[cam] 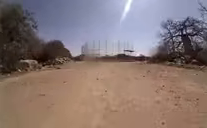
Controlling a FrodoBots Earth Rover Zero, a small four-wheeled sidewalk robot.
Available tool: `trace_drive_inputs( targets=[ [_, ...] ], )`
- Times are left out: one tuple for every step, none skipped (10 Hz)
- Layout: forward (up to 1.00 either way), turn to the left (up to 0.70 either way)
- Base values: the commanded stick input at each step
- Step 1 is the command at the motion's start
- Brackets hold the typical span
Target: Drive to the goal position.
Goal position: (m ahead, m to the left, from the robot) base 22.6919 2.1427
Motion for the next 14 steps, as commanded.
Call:
trace_drive_inputs(
  targets=[
    [1.00,0.00],
    [1.00,0.00],
    [1.00,0.00],
    [1.00,0.00],
    [1.00,0.00],
    [1.00,0.00],
    [1.00,0.00],
    [1.00,0.00],
    [1.00,0.00],
    [1.00,0.00],
    [1.00,0.00],
    [1.00,0.00],
    [1.00,0.00],
    [1.00,0.00]
  ],
)
